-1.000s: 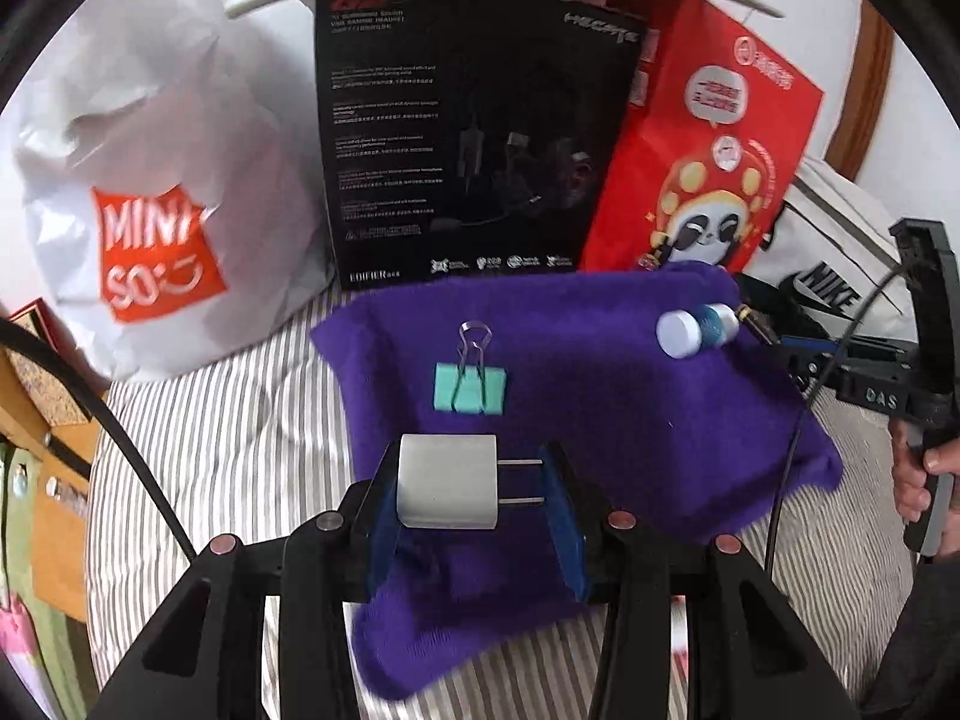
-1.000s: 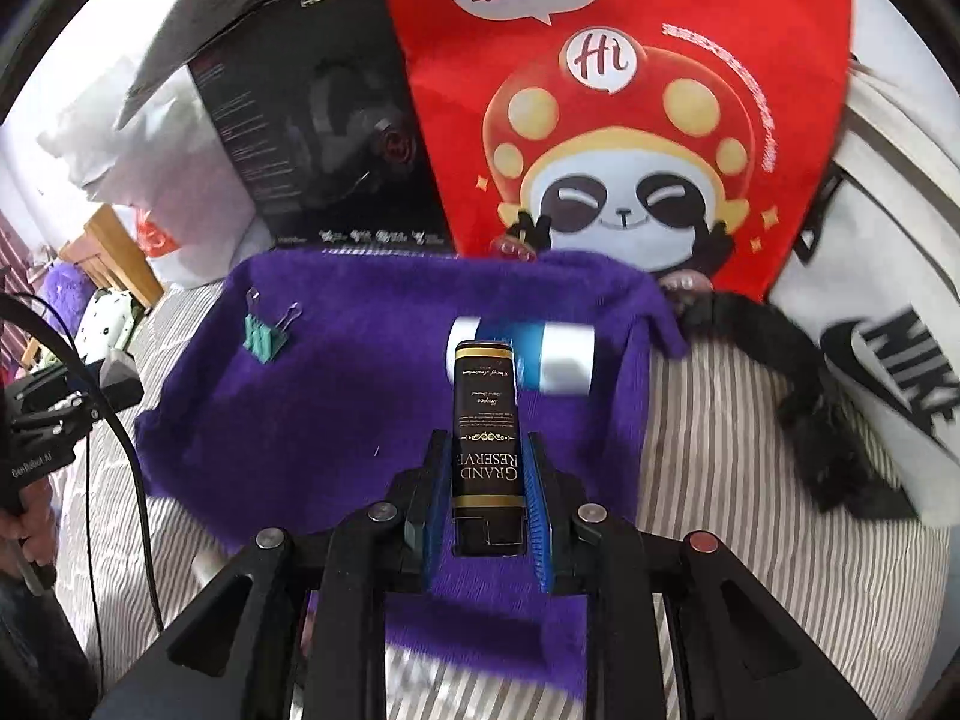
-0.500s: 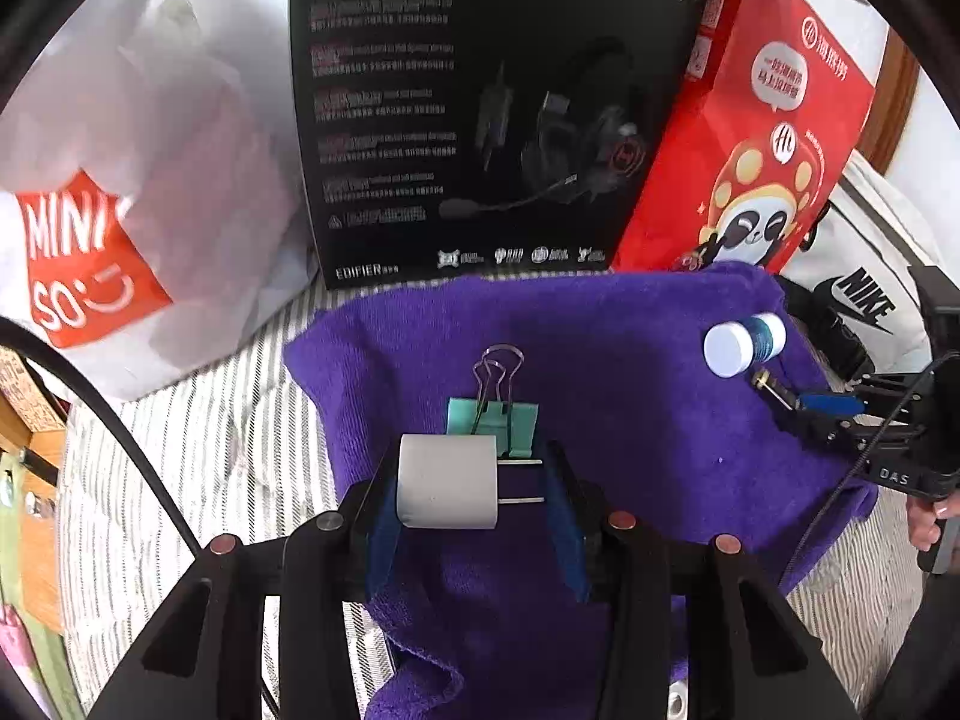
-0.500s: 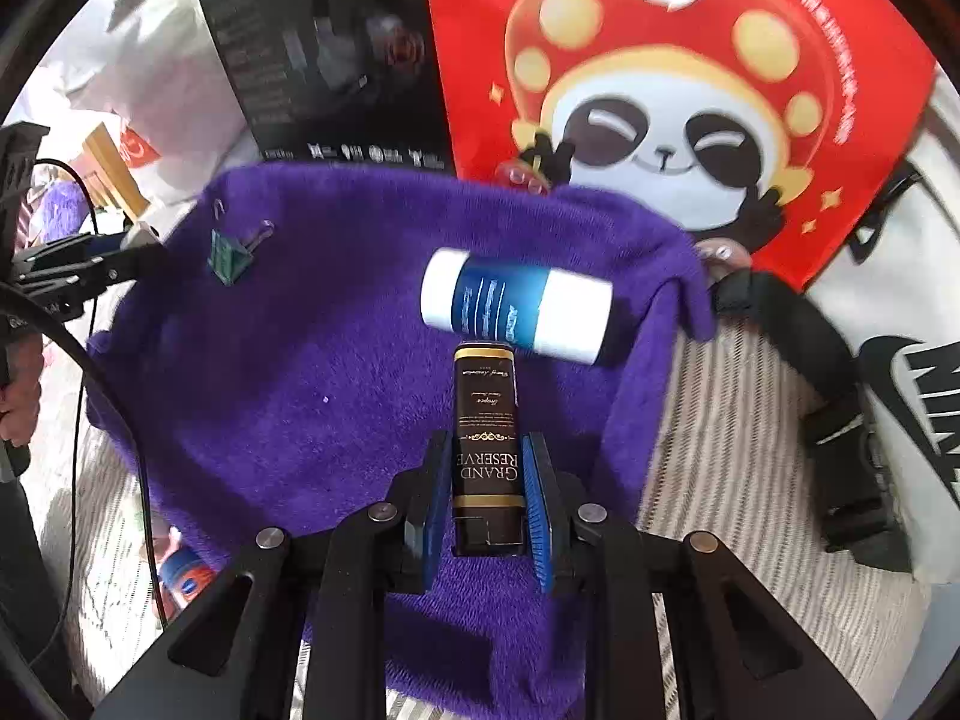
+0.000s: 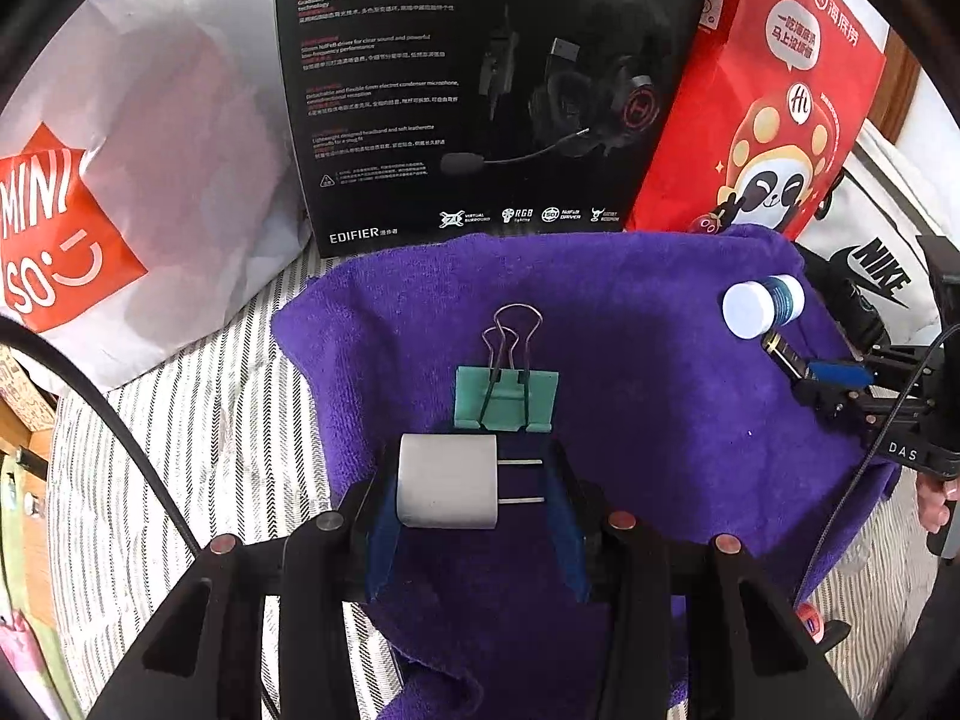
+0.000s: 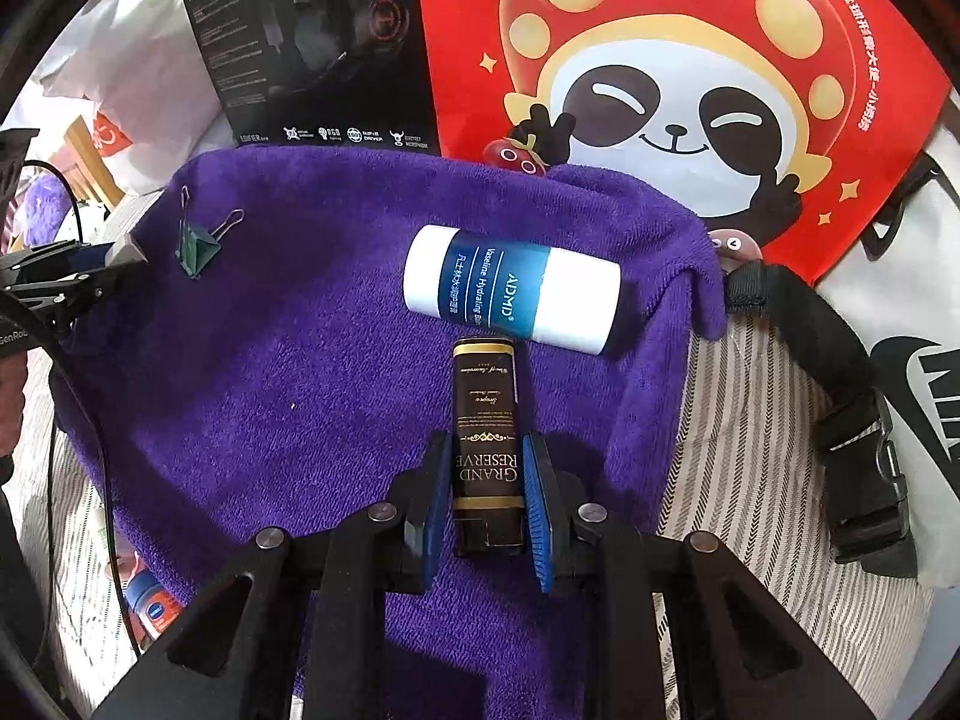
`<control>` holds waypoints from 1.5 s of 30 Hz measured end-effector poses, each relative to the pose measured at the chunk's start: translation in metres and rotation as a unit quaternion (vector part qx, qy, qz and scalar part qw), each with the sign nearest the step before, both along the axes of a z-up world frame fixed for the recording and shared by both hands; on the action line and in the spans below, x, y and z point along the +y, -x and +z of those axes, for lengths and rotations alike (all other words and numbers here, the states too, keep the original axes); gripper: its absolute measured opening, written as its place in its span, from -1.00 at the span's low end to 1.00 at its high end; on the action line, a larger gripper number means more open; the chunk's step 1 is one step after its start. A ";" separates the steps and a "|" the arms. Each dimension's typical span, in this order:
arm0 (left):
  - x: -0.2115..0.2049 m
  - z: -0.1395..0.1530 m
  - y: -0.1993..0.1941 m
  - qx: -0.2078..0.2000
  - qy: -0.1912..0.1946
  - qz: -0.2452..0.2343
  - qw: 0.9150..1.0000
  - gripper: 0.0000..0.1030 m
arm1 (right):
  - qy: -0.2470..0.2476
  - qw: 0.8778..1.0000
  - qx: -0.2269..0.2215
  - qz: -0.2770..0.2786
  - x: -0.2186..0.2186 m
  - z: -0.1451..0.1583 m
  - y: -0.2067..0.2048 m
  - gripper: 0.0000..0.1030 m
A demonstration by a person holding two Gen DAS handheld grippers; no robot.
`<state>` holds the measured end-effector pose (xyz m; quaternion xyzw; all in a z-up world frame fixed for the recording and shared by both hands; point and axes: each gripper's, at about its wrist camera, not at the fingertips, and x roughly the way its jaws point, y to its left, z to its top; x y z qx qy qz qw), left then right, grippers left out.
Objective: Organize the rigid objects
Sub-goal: 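Lower the box onto the towel and open the right gripper while the left lowers the charger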
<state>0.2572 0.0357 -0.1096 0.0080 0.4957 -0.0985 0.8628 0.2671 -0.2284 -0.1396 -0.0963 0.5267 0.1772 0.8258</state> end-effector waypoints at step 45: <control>-0.058 0.050 0.124 -0.038 -0.019 -0.028 0.999 0.24 | -0.087 0.992 -0.091 -0.020 -0.035 0.110 0.038 0.15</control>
